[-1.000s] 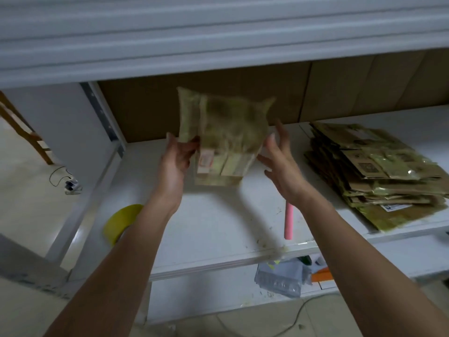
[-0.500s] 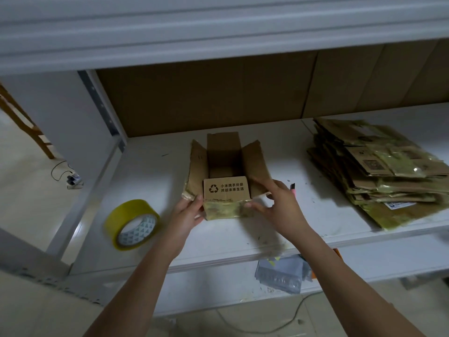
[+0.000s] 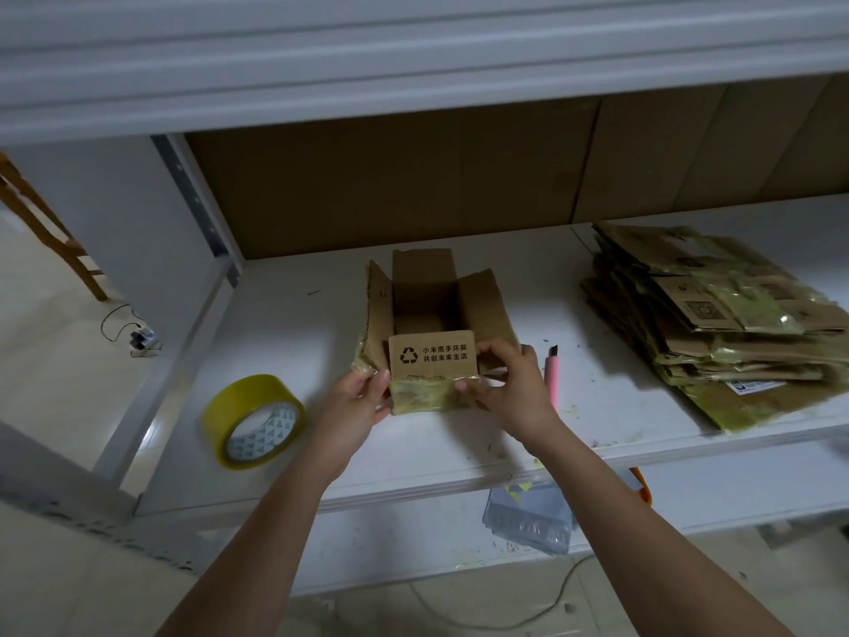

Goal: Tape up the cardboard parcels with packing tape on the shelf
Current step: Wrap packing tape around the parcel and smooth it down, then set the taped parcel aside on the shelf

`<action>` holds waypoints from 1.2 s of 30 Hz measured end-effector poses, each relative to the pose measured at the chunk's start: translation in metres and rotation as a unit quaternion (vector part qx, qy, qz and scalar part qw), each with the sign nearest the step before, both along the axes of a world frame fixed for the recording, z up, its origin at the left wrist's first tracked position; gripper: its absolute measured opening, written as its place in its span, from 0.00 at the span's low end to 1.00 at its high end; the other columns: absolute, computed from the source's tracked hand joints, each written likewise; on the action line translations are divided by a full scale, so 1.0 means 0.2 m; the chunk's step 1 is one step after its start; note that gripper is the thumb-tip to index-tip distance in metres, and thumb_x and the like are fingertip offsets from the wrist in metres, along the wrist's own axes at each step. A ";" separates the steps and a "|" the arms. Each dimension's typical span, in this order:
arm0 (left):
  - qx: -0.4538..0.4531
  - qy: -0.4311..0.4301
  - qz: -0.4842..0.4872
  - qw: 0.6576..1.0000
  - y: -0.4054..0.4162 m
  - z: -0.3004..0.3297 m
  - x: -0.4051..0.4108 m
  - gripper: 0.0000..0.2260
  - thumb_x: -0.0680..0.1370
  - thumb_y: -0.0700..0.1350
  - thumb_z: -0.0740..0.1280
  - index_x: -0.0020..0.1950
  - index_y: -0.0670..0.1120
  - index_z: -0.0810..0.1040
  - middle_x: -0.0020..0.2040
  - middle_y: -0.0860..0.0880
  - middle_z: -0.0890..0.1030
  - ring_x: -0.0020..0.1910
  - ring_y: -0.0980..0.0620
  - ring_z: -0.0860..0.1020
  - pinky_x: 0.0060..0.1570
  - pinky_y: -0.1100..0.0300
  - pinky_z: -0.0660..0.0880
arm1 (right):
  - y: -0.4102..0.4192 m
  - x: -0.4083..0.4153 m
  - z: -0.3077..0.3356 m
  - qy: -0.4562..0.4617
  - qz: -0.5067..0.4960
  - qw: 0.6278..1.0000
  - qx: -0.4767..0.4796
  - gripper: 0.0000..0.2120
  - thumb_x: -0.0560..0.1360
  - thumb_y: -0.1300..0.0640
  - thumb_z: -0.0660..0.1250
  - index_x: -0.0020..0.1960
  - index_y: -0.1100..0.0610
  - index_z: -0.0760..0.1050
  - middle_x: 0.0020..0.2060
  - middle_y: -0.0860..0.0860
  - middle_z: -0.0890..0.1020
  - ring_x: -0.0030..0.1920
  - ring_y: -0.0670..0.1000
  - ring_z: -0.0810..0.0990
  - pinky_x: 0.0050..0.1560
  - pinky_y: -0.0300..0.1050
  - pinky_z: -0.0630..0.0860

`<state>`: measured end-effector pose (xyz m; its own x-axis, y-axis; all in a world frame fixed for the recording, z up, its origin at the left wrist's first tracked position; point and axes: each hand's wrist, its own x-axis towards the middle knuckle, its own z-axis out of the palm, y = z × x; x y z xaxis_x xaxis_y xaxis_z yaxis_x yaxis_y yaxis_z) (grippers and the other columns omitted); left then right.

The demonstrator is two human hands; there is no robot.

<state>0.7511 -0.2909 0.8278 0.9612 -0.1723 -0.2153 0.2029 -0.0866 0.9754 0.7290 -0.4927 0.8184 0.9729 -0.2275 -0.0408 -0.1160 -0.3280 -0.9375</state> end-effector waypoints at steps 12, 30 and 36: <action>-0.028 -0.010 -0.027 0.999 0.00 0.11 -0.01 0.10 0.81 0.39 0.64 0.60 0.49 0.79 0.55 0.52 0.84 0.58 0.51 0.81 0.59 0.54 0.76 | -0.01 -0.01 0.02 -0.164 -0.053 0.974 -0.147 0.03 0.77 0.57 0.70 0.44 0.52 0.80 0.50 0.47 0.71 0.42 0.44 0.80 0.53 0.30 0.73; 0.015 -0.275 -0.167 0.947 -0.99 0.50 0.02 0.17 0.79 0.33 0.64 0.60 0.54 0.76 0.56 0.58 0.78 0.51 0.68 0.77 0.54 0.70 0.74 | -0.91 -0.44 0.62 -0.318 -0.313 0.895 0.009 0.04 0.73 0.59 0.73 0.44 0.50 0.83 0.40 0.49 0.86 0.43 0.51 0.84 0.49 0.58 0.81; 0.245 -0.374 -0.291 0.846 -1.55 0.48 -0.05 0.20 0.81 0.50 0.63 0.73 0.50 0.70 0.73 0.47 0.67 0.73 0.46 0.63 0.72 0.52 0.62 | -1.33 -0.73 0.61 -0.312 -0.421 0.852 -0.007 0.11 0.73 0.62 0.73 0.43 0.45 0.83 0.40 0.44 0.86 0.47 0.48 0.85 0.55 0.56 0.81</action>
